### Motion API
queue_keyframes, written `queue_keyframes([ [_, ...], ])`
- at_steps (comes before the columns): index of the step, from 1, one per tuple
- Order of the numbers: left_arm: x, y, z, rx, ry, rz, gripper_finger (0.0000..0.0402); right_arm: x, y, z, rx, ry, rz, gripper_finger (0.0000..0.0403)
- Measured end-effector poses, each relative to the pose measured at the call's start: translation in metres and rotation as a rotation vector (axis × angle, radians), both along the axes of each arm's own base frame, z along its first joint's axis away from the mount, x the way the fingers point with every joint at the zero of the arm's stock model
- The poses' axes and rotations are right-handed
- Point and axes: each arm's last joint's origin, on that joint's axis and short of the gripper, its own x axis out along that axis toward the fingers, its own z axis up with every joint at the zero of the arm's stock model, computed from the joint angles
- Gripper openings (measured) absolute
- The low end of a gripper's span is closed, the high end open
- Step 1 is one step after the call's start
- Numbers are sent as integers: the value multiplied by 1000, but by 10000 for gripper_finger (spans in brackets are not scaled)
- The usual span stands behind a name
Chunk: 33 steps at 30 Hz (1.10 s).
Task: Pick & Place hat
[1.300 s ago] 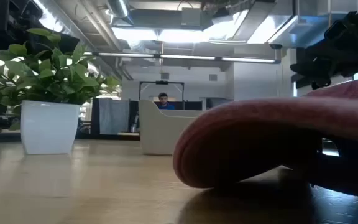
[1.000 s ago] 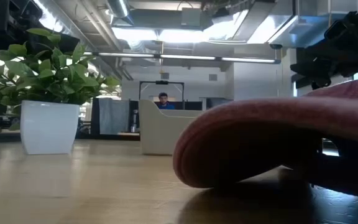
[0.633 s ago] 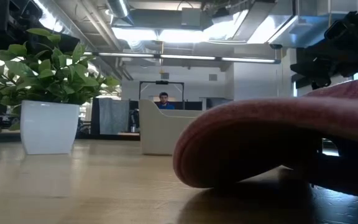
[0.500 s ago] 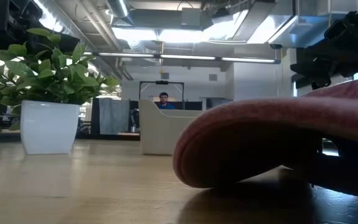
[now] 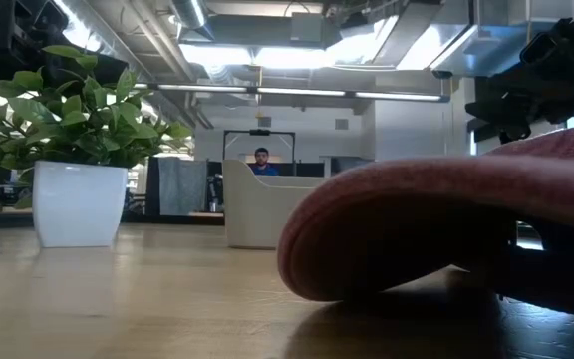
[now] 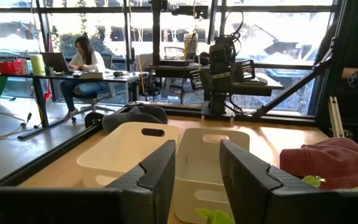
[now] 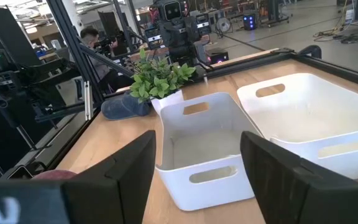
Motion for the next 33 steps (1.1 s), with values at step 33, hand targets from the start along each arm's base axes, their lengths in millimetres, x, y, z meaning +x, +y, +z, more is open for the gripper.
queue_keyframes([
  [33,0,0,0,0,0,0,121,0,-2,1,-88,-10,-58,235],
])
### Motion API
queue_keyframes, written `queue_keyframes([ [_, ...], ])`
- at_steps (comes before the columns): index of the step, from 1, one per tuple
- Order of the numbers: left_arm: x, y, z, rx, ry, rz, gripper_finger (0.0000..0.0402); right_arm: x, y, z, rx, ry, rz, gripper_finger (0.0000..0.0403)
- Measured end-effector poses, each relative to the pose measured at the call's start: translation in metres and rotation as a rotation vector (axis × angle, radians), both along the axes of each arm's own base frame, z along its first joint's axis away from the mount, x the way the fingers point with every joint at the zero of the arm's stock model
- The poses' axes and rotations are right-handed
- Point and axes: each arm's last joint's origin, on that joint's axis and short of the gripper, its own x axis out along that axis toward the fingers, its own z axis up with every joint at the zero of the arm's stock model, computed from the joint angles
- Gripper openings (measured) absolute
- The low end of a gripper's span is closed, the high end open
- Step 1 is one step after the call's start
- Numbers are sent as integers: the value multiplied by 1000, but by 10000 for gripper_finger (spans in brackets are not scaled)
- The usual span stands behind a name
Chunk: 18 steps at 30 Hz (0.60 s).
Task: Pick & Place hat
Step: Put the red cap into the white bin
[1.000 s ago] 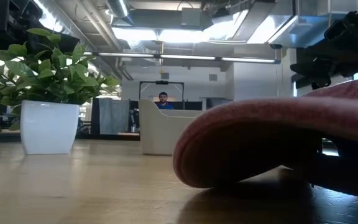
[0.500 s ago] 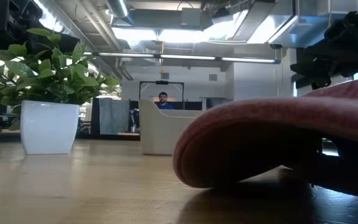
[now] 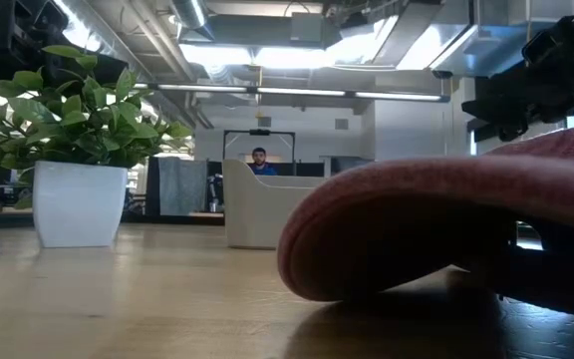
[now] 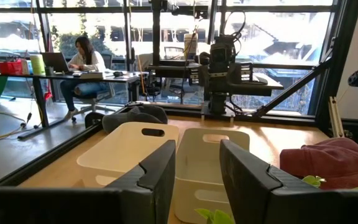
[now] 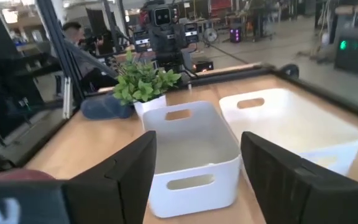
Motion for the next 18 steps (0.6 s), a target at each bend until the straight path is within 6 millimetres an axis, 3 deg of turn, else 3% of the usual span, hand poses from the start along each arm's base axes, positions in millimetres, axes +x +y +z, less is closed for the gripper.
queue_keyframes([
  [6,0,0,0,0,1,0,121,0,-1,1,290,-33,-31,235],
  [18,0,0,0,0,0,0,121,-2,-8,3,467,-132,-298,235],
])
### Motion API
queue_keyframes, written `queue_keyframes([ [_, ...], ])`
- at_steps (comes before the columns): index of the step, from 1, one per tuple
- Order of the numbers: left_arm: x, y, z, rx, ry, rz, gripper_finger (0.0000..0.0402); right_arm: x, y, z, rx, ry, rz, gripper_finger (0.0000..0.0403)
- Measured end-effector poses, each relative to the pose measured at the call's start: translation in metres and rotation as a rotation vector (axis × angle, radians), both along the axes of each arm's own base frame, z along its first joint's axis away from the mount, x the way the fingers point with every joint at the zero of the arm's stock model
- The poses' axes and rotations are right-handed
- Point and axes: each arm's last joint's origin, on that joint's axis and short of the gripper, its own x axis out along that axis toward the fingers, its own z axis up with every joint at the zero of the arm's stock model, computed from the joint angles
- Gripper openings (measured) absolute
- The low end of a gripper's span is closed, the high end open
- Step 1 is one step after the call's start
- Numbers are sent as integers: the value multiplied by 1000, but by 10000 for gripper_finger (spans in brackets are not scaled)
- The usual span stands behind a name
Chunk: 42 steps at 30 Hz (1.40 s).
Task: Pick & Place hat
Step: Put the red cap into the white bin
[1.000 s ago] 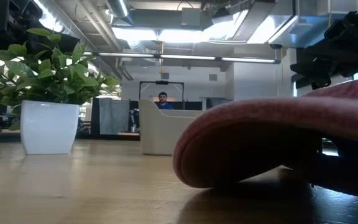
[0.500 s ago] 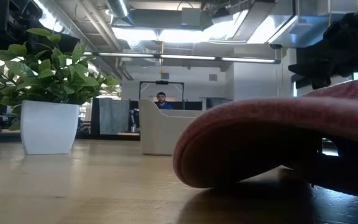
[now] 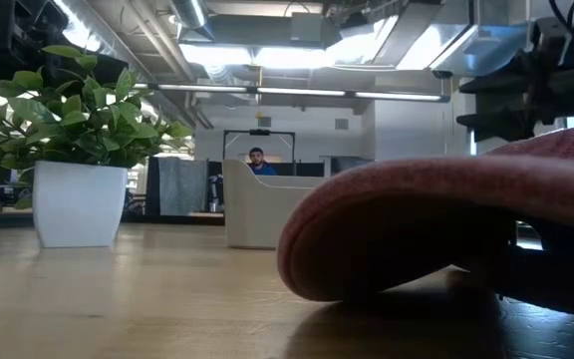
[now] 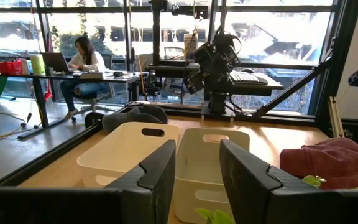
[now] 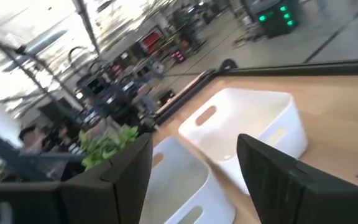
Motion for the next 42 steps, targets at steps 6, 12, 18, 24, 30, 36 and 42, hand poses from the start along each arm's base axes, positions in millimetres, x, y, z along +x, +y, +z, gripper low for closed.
queue_keyframes([
  [6,0,0,0,0,0,0,121,-1,-3,1,-2,-5,-112,235],
  [12,0,0,0,0,1,0,121,-3,-5,1,-52,19,-214,235],
  [18,0,0,0,0,0,0,121,-4,-7,2,-64,13,-264,235],
  [24,0,0,0,3,1,2,121,-4,-7,5,-55,-21,-272,235],
  [30,0,1,0,16,4,36,121,-4,-7,8,-65,-45,-273,240],
  [36,0,1,0,-11,-2,35,121,-4,-7,10,-45,-79,-261,294],
  [42,0,1,0,-8,-1,36,121,-5,-7,11,3,-117,-286,338],
])
